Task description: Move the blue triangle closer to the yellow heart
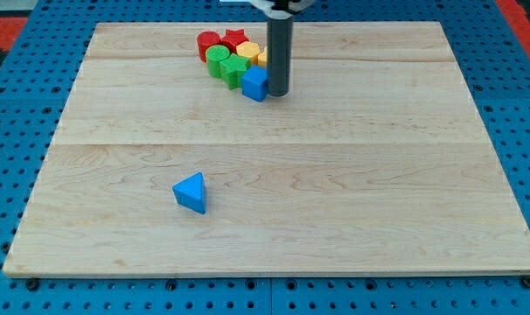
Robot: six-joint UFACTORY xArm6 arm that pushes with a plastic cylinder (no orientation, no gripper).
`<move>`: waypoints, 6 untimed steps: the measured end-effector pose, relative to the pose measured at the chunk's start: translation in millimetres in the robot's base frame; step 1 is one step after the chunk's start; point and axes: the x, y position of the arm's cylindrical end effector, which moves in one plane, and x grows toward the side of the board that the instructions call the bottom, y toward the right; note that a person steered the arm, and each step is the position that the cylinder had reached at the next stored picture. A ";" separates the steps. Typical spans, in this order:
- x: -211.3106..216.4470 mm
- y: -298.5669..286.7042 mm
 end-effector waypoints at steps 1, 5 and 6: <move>9.5 0.0; 187.9 76.1; 214.9 17.8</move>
